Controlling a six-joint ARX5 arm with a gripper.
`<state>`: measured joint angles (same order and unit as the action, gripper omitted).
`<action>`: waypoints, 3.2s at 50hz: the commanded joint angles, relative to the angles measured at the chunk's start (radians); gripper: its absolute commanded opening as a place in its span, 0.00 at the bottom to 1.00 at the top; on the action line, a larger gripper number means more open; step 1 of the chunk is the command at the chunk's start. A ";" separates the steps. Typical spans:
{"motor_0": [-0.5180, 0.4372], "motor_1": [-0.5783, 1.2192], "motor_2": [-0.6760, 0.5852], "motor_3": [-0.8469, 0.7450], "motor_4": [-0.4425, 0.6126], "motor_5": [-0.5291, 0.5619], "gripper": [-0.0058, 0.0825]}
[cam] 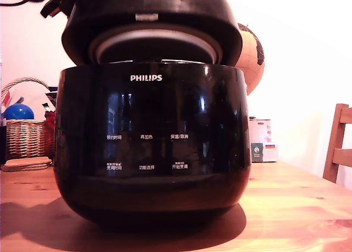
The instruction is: Close the rice cooker by pressing the lid down with medium force
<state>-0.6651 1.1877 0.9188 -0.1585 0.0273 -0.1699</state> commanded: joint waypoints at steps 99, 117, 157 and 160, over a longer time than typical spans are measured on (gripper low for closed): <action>-0.272 0.064 -0.473 0.377 -0.328 0.047 0.04; -0.272 0.031 -0.406 0.397 -0.327 0.050 0.04; -0.021 -0.321 -0.242 0.320 -0.350 0.269 0.04; 0.030 -0.339 -0.242 0.304 -0.350 0.280 0.04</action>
<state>-0.6697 0.8459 0.6846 0.1566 -0.3172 0.0998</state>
